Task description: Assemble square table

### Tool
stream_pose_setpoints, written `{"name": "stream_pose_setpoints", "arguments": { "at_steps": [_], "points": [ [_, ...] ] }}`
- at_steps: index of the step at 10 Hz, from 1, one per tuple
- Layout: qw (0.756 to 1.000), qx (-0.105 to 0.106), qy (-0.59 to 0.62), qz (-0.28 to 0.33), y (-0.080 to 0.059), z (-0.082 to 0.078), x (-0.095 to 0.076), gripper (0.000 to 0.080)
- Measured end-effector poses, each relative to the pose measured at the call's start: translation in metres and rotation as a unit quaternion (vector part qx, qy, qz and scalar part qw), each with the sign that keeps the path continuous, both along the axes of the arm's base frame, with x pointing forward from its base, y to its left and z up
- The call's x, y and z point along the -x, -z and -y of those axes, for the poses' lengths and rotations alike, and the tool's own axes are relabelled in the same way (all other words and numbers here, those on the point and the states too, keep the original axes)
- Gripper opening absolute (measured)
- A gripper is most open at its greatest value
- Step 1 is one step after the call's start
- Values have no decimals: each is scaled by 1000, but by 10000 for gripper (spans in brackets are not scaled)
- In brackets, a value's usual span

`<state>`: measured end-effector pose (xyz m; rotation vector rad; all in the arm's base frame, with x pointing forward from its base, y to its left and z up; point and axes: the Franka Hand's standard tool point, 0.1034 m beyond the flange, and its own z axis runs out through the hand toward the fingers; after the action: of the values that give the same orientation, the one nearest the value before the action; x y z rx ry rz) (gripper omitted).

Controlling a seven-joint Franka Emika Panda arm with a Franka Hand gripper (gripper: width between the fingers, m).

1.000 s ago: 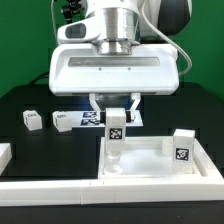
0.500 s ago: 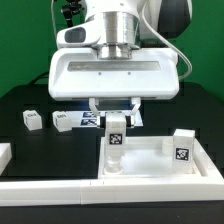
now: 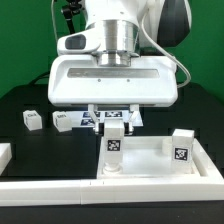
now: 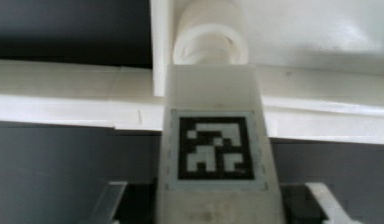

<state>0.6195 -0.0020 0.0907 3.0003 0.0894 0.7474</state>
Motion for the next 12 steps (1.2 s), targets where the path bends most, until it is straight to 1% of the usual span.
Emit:
{"name": "stream_pose_setpoints", "arguments": {
  "at_steps": [2,4,7,8,9,10,11,12],
  "points": [
    [1000,2,0,-1,6,0,3,292],
    [1000,7,1,3,9,4,8,292],
    [1000,8,2,6,9,5,9,310],
    [1000,8,2,6,9,5,9,517],
    [1000,8,2,6,9,5,10,517],
    [1000,8,2,6,9,5,10,620],
    [1000,8,2,6,9,5,10,644],
    [1000,8,2,6,9,5,10,648]
  ]
}}
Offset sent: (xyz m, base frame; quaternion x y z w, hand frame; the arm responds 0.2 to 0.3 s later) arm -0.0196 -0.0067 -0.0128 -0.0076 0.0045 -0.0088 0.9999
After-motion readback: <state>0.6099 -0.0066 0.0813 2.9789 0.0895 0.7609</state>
